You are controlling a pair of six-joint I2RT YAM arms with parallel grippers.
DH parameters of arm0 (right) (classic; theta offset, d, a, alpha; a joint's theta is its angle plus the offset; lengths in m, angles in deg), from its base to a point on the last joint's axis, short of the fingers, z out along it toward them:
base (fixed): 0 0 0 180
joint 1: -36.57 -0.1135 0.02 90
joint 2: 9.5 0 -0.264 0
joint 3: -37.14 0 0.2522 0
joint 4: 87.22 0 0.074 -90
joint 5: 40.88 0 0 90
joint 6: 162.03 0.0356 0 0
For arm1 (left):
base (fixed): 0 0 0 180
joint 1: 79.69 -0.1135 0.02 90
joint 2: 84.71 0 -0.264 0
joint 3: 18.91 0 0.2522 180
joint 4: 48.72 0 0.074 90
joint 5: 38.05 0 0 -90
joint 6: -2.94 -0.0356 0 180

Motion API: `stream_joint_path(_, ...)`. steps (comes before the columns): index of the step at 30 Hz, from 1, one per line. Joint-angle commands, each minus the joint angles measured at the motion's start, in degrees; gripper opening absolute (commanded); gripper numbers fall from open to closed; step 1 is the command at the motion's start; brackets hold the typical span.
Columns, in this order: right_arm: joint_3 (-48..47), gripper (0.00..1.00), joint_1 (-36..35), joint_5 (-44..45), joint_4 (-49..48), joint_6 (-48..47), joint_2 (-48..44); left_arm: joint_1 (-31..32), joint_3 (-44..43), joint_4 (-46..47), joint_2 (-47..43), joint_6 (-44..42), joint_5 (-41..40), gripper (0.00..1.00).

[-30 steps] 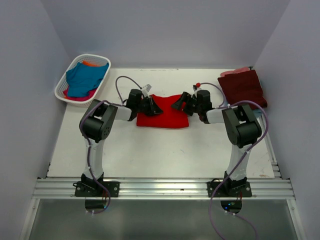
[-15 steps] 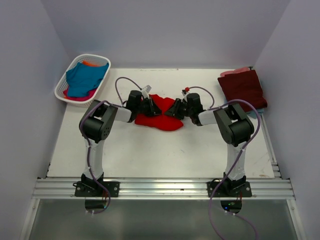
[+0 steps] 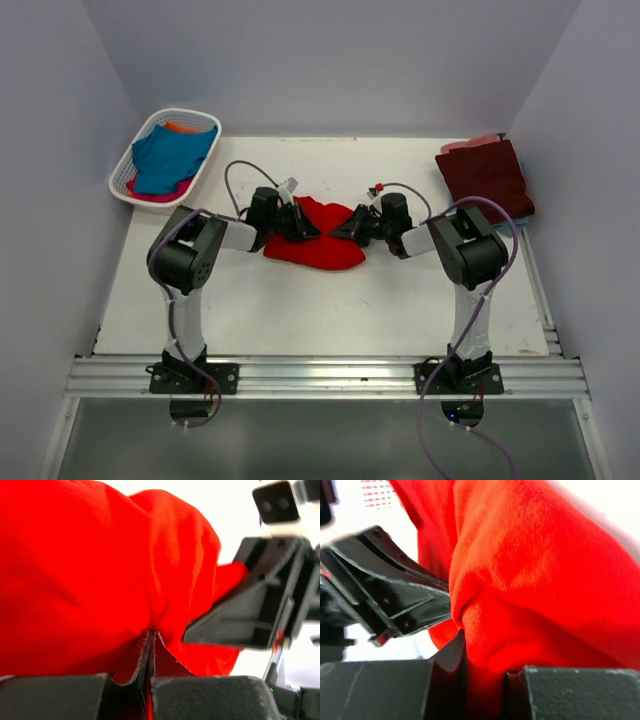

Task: Fold and stack the t-shirts
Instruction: Fold the tshirt, then neatly place the folded tshirt to the corner

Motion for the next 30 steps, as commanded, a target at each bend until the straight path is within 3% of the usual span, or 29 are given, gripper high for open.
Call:
stream_joint_path(1,1.1,0.0,2.6,-9.1,-15.3,10.4,-3.0,0.4,3.3,-1.2,-8.6,-0.8,2.1,0.0)
stream_joint_path(5,0.2,0.0,4.7,-10.4,-18.5,12.2,-7.1,-0.8,4.5,-1.4,-18.9,-0.9,2.4,0.0)
stream_joint_path(9,-1.0,0.0,8.2,-10.8,-26.1,20.2,-8.9,-3.9,5.1,-2.1,-28.7,0.0,3.4,0.0)
stream_joint_path(16,-9.1,0.0,16.7,-9.3,-36.5,32.0,-5.9,-9.4,9.8,-2.9,-35.5,0.9,4.1,0.04)
stream_joint_path(23,-21.0,0.0,25.5,-4.8,-30.2,31.5,-6.5,-9.6,16.3,-0.6,-37.4,2.3,6.0,0.0)
stream_joint_path(30,-25.7,0.0,34.4,0.6,-16.6,21.6,-10.6,-9.6,19.8,-2.3,-38.1,0.4,6.7,0.0)
